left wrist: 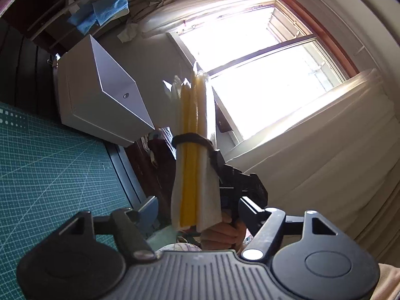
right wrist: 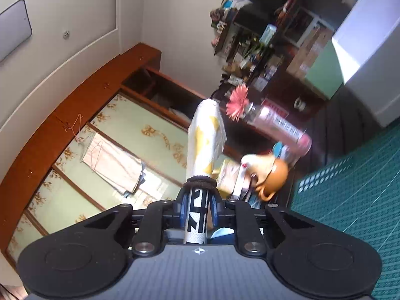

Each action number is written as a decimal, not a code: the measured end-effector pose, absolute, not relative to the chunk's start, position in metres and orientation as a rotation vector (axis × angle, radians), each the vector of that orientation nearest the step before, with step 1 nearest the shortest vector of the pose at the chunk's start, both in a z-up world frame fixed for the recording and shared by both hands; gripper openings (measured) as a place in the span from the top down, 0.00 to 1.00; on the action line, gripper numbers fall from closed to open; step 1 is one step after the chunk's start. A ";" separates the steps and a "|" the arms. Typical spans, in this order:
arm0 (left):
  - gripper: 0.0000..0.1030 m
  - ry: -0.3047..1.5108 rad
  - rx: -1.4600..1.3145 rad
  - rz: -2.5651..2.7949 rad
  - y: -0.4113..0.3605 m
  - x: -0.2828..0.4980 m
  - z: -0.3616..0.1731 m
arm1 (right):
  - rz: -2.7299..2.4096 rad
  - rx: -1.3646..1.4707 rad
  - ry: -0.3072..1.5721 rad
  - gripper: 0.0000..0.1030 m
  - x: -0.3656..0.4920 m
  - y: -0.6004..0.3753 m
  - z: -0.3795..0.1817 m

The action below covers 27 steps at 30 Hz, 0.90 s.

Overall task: Fold shopping bag
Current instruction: 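Grasp the banded bag with the right gripper while the left gripper opens and releases it, then carry the banded bag with the right gripper over the white box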

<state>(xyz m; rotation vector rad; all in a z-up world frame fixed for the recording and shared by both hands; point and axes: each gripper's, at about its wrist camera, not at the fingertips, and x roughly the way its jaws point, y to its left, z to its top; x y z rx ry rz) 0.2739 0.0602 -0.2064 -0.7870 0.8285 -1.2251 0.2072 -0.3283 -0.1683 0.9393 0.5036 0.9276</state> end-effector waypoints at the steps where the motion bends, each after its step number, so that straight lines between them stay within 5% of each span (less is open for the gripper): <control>1: 0.24 0.829 -0.767 -1.199 0.060 0.274 -0.205 | 0.908 0.911 0.508 0.83 0.211 -0.334 -0.163; 14: 0.21 0.918 -0.291 -0.435 0.027 0.300 -0.242 | 0.456 0.454 0.679 0.83 0.384 -0.414 -0.064; 27: 0.21 0.928 -0.145 -0.302 0.013 0.308 -0.260 | 0.381 0.448 1.039 0.83 0.550 -0.401 -0.174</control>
